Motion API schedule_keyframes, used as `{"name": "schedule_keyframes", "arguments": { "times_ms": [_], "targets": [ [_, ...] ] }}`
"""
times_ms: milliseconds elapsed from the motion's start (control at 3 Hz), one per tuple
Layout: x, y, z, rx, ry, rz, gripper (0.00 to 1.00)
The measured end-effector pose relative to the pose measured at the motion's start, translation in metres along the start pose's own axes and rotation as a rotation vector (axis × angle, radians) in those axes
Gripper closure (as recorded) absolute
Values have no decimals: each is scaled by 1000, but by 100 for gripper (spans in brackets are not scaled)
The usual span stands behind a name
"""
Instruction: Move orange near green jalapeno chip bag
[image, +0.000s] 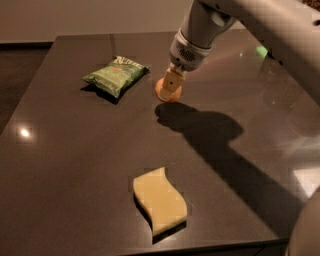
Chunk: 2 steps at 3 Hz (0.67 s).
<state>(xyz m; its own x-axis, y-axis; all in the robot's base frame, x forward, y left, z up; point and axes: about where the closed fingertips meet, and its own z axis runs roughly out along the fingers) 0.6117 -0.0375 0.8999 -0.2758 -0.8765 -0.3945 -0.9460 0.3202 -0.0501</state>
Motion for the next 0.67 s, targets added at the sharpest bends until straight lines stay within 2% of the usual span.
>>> {"name": "schedule_keyframes", "arguments": {
  "times_ms": [667],
  "targets": [
    [-37, -29, 29, 61, -52, 64, 100]
  ]
}}
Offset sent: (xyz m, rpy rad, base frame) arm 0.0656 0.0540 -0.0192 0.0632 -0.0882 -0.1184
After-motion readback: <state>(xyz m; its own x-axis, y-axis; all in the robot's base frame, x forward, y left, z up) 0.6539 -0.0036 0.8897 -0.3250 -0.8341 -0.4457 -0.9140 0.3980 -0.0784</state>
